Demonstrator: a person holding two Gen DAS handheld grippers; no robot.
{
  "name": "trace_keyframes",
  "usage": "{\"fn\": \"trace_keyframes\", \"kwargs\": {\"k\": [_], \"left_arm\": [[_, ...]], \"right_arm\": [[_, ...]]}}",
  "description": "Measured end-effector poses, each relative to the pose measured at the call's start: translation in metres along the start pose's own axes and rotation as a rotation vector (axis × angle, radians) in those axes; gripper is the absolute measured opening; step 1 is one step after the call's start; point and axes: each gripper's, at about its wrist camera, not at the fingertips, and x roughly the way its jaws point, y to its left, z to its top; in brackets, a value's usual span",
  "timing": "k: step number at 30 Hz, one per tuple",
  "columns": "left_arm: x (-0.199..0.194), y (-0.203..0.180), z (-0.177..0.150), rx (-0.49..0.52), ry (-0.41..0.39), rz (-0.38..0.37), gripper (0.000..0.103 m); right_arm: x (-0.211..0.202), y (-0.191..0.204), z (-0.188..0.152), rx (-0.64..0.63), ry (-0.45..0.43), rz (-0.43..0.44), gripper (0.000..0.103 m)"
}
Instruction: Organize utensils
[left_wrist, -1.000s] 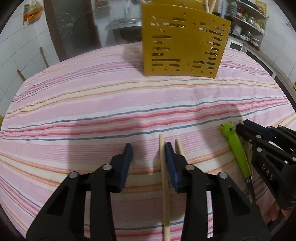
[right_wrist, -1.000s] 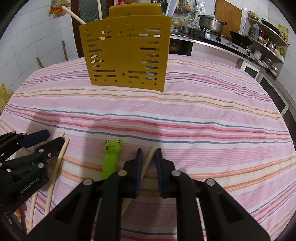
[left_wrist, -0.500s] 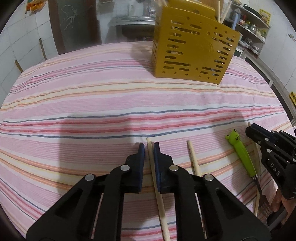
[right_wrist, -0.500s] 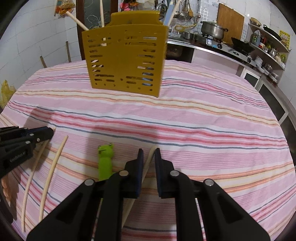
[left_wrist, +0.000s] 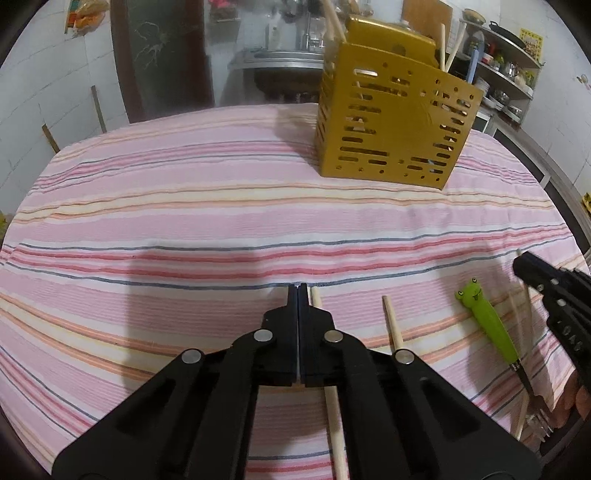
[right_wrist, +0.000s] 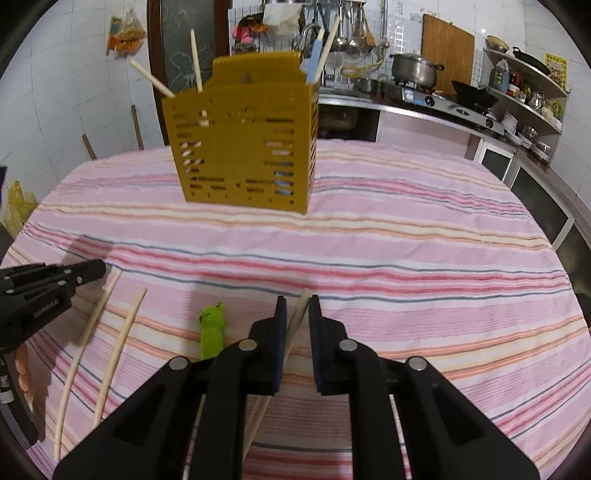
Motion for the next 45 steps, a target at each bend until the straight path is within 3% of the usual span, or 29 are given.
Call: {"fn": "trace_keyframes", "kwargs": {"k": [5, 12, 14, 17, 18, 19, 21, 26, 29, 31, 35, 42, 45], "left_arm": [[0.000, 0.001, 0.000, -0.014, 0.013, -0.036, 0.000], [0.002, -0.001, -0.001, -0.024, 0.032, -0.021, 0.002], [0.001, 0.000, -0.002, -0.038, 0.029, -0.023, 0.005], [-0.002, -0.003, -0.004, -0.015, 0.000, 0.018, 0.021], [-0.004, -0.006, -0.005, -0.003, -0.011, 0.030, 0.030], [-0.006, -0.006, -0.006, 0.003, -0.018, 0.036, 0.035], [-0.009, -0.009, -0.008, 0.017, -0.034, 0.040, 0.039], [-0.007, -0.020, -0.016, 0.060, -0.008, 0.043, 0.039], [-0.002, -0.027, -0.022, 0.089, 0.013, 0.057, 0.039], [0.000, -0.032, -0.023, 0.103, 0.018, 0.078, 0.039], [0.001, -0.026, -0.020, 0.058, 0.040, 0.062, 0.039], [0.002, -0.015, -0.020, 0.018, 0.044, 0.047, 0.039], [0.007, -0.016, -0.016, 0.012, 0.048, 0.026, 0.033]], "right_arm": [[0.000, -0.004, 0.003, -0.001, -0.007, -0.003, 0.012], [0.025, 0.003, -0.005, -0.066, 0.091, -0.061, 0.014], [0.024, 0.004, -0.006, -0.070, 0.102, -0.075, 0.014], [0.020, 0.006, -0.007, -0.068, 0.105, -0.096, 0.015], [0.019, 0.006, -0.008, -0.062, 0.110, -0.099, 0.023], [0.019, 0.007, -0.008, -0.055, 0.117, -0.109, 0.042], [0.017, 0.010, -0.010, -0.058, 0.122, -0.115, 0.052], [0.013, 0.009, -0.012, -0.037, 0.139, -0.145, 0.051], [0.011, 0.000, -0.009, 0.010, 0.153, -0.149, 0.037], [0.011, -0.003, -0.006, 0.041, 0.164, -0.132, 0.037], [0.030, 0.002, -0.008, 0.092, 0.223, -0.099, 0.036], [0.029, 0.011, -0.012, 0.091, 0.175, -0.142, 0.024], [0.029, 0.008, -0.012, 0.103, 0.158, -0.135, 0.017]]}}
